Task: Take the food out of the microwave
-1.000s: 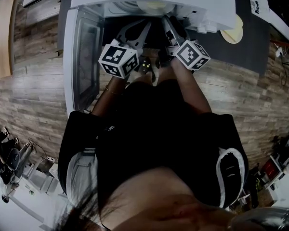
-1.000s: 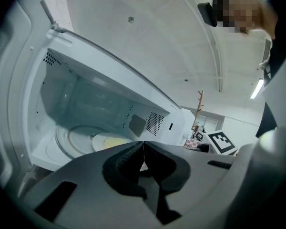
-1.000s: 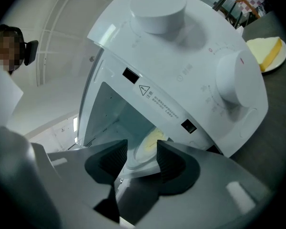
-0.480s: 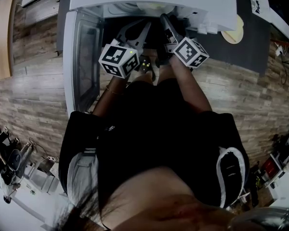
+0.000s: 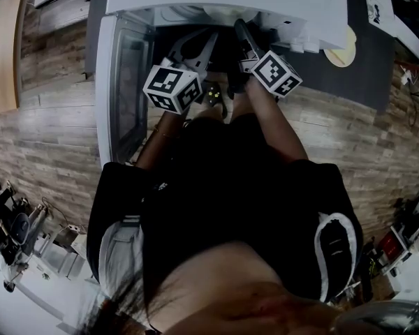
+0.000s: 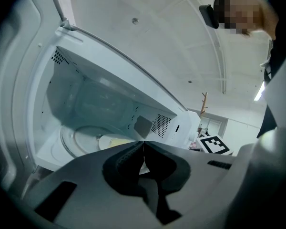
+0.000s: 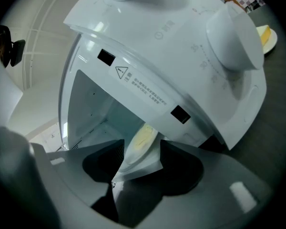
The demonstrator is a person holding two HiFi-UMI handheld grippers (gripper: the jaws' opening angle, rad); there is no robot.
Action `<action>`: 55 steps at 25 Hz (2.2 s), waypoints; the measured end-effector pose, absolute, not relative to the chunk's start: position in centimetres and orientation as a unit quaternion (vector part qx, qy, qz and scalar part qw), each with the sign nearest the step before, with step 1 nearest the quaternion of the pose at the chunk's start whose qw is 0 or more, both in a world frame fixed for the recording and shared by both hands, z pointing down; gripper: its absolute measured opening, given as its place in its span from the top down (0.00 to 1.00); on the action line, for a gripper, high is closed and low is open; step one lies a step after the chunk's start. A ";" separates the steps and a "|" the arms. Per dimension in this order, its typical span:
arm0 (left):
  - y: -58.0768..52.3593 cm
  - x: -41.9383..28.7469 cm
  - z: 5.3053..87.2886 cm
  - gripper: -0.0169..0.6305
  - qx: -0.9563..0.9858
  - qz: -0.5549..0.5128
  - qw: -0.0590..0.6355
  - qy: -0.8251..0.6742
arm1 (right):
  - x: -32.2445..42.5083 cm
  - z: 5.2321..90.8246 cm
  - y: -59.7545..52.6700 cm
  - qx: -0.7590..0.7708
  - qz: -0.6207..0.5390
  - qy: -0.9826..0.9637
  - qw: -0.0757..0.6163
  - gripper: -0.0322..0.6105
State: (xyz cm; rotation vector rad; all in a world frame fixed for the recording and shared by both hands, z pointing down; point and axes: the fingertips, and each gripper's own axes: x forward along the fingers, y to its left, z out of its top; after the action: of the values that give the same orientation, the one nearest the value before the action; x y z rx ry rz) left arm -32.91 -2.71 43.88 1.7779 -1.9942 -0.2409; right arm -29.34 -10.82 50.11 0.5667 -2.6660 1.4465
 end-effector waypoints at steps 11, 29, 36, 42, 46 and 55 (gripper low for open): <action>-2.3 -33.8 43.4 0.96 0.641 -0.095 0.223 -0.728 | -30.5 50.3 -10.9 0.190 0.475 -0.859 0.027 0.63; -1.7 -34.4 43.8 0.96 0.633 -0.098 0.226 -0.733 | -30.3 51.6 -12.8 0.256 0.511 -0.821 0.009 0.82; -1.2 -34.6 43.7 0.96 0.629 -0.100 0.228 -0.737 | -30.1 51.8 -12.8 0.256 0.538 -0.803 -0.010 0.87; -0.8 -34.5 43.8 0.96 0.629 -0.099 0.228 -0.737 | -30.1 51.3 -12.4 0.232 0.562 -0.793 -0.035 0.93; -0.8 -34.2 43.8 0.96 0.630 -0.098 0.229 -0.735 | -30.0 50.7 -12.3 0.221 0.568 -0.791 -0.052 0.94; -0.3 -33.9 43.3 0.96 0.631 -0.097 0.226 -0.736 | -28.9 50.9 -11.6 0.212 0.604 -0.765 -0.074 0.95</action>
State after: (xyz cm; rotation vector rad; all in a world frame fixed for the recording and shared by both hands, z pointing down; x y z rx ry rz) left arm -33.86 -0.34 43.33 1.7391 -2.0303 -0.2662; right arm -28.94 -11.56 50.87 0.6980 -2.5215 1.9927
